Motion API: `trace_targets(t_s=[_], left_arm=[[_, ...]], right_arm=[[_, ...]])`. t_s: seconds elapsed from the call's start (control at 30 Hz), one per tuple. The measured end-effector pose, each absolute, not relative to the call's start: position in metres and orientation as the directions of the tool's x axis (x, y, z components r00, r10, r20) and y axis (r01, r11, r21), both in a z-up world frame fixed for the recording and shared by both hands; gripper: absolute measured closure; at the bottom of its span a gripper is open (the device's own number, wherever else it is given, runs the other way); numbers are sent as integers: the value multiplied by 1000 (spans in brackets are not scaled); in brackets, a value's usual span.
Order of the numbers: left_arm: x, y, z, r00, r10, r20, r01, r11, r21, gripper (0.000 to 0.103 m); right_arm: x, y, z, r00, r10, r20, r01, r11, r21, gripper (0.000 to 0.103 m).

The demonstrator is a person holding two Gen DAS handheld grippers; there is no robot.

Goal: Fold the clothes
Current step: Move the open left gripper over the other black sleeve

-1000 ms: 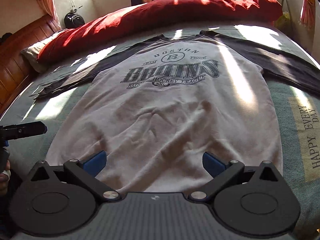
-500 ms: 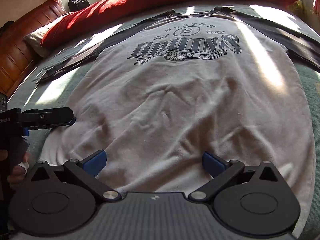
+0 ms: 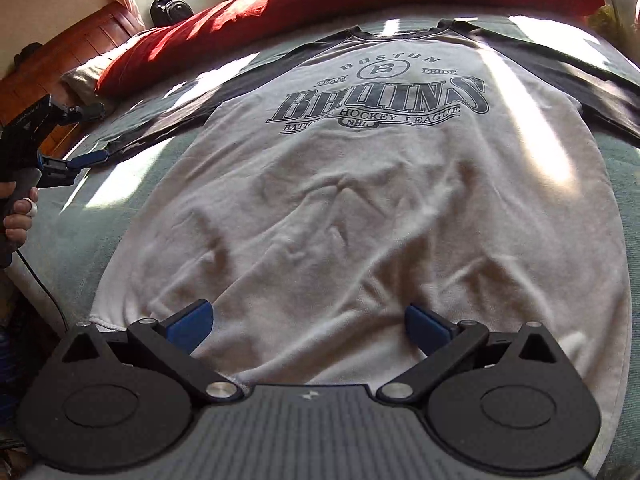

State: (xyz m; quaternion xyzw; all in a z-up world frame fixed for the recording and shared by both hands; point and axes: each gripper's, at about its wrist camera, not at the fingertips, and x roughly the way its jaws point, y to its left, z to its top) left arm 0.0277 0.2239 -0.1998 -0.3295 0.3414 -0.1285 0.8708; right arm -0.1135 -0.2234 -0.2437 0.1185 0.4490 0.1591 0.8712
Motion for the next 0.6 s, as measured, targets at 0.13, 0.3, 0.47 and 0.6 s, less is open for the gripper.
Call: trace_targets(t_s=[0.13, 0.3, 0.47, 0.6], left_arm=[[38, 278, -226, 799, -348, -491, -171, 651, -740, 39], [49, 343, -262, 849, -206, -487, -352, 468, -811, 49], [63, 363, -291, 833, -154, -531, -427, 430, -795, 65], [78, 366, -293, 833, -140, -536, -429, 449, -784, 68]], right_arm=[[-113, -224, -227, 577, 415, -703, -198, 906, 373, 0], [-104, -221, -215, 609, 409, -680, -208, 909, 361, 0], [-94, -219, -223, 596, 380, -708, -188, 923, 337, 0], [-89, -219, -229, 588, 353, -728, -163, 933, 321, 0]])
